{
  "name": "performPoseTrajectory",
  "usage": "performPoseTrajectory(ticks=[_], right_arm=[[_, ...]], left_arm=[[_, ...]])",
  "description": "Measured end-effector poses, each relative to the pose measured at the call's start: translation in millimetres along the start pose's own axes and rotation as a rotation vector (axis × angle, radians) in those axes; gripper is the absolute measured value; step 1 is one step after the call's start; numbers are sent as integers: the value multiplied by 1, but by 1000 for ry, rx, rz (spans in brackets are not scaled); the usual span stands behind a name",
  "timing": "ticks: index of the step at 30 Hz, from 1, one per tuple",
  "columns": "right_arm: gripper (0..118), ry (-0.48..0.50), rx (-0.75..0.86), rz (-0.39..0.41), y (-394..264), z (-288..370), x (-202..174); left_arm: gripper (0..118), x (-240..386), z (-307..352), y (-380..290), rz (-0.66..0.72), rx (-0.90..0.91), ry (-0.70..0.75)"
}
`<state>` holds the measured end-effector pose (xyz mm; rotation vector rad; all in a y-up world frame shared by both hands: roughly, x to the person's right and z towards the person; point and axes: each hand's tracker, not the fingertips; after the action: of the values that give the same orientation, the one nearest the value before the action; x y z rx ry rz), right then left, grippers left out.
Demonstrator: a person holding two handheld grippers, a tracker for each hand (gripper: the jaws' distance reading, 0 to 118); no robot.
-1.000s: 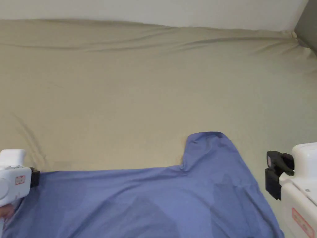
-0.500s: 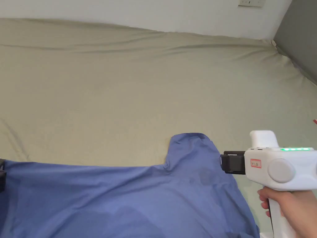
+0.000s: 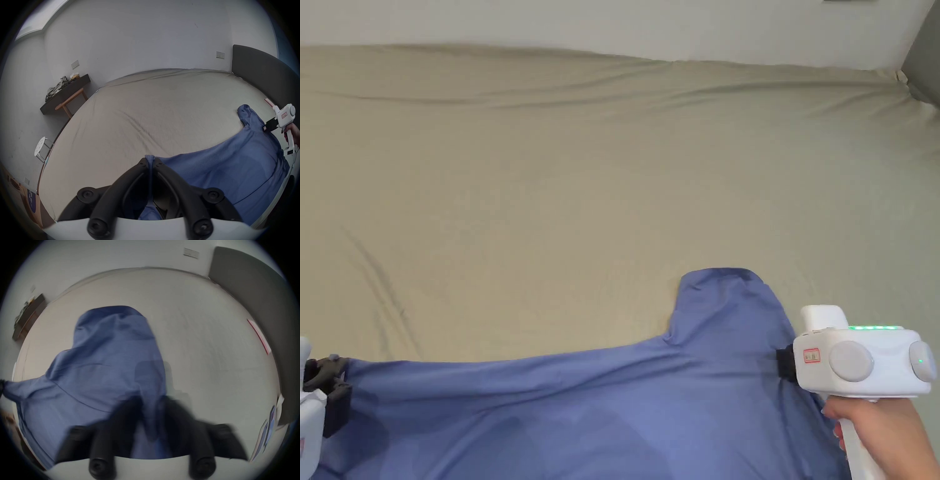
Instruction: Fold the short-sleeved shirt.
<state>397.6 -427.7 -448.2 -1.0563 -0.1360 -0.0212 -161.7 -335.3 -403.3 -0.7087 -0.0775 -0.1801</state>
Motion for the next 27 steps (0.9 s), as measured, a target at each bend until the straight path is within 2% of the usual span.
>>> performPoseTrajectory(ticks=[1,2,5,7,15,20,27], right_arm=[[3,-33,8,41,1,4,-5],[3,-65,2,76,2,9,-8],[3,-13,56,9,7,32,4],[3,1,89,-4,7,62,4],[3,41,142,66,-29,178,10],[3,85,103,93,-73,211,14],[3,109,-55,122,-140,205,15]], left_arm=[[1,-1,1,0,0,0,1],[1,-1,2,1,2,0,4],[1,-7,15,5,11,16,6],[1,-9,26,9,11,31,10],[1,-28,72,-1,15,39,33],[1,-31,95,-24,-13,5,28],[1,-26,97,-80,-49,-129,-2]])
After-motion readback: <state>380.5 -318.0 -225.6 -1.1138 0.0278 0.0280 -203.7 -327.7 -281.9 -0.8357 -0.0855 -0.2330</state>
